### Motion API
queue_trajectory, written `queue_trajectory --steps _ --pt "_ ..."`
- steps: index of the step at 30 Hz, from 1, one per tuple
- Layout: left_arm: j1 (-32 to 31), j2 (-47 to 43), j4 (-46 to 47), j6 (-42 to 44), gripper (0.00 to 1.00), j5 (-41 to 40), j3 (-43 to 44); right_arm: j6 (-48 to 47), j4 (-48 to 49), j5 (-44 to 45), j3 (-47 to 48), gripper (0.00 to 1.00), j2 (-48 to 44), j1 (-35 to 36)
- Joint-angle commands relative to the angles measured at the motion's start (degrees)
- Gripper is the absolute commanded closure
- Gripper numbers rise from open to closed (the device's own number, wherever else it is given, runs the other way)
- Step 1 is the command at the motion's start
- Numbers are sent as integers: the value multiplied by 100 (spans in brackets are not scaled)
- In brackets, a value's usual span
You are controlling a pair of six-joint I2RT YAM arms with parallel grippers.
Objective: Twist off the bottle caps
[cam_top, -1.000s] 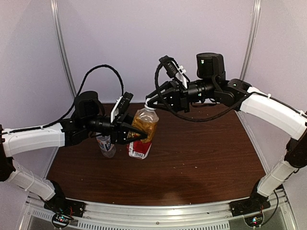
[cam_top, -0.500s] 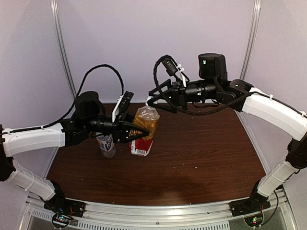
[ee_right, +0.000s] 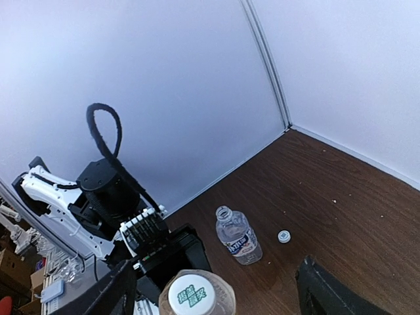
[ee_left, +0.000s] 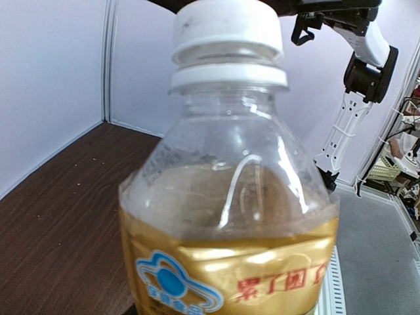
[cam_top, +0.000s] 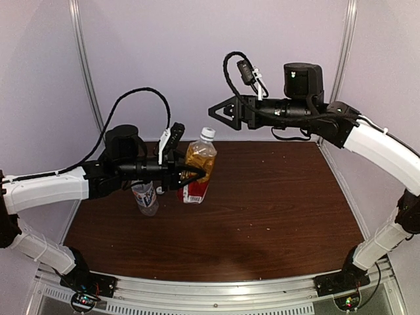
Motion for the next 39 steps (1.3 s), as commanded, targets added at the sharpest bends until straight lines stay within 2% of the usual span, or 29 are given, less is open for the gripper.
queue_trajectory --steps 1,9,31,35,39 --pt "-26 42 25 125 60 -483 218 581 -157 778 221 14 194 106" --pt "-20 34 -80 157 60 -807 229 685 -262 724 349 16 531 264" --pt "-25 -80 -124 188 60 -1072 168 733 28 225 140 74 612 345" --pt "-20 -109 -102 193 60 -1071 150 497 72 156 90 82 545 349" --pt "-26 -155 -39 205 60 -898 125 -111 176 -170 -4 86 485 313"
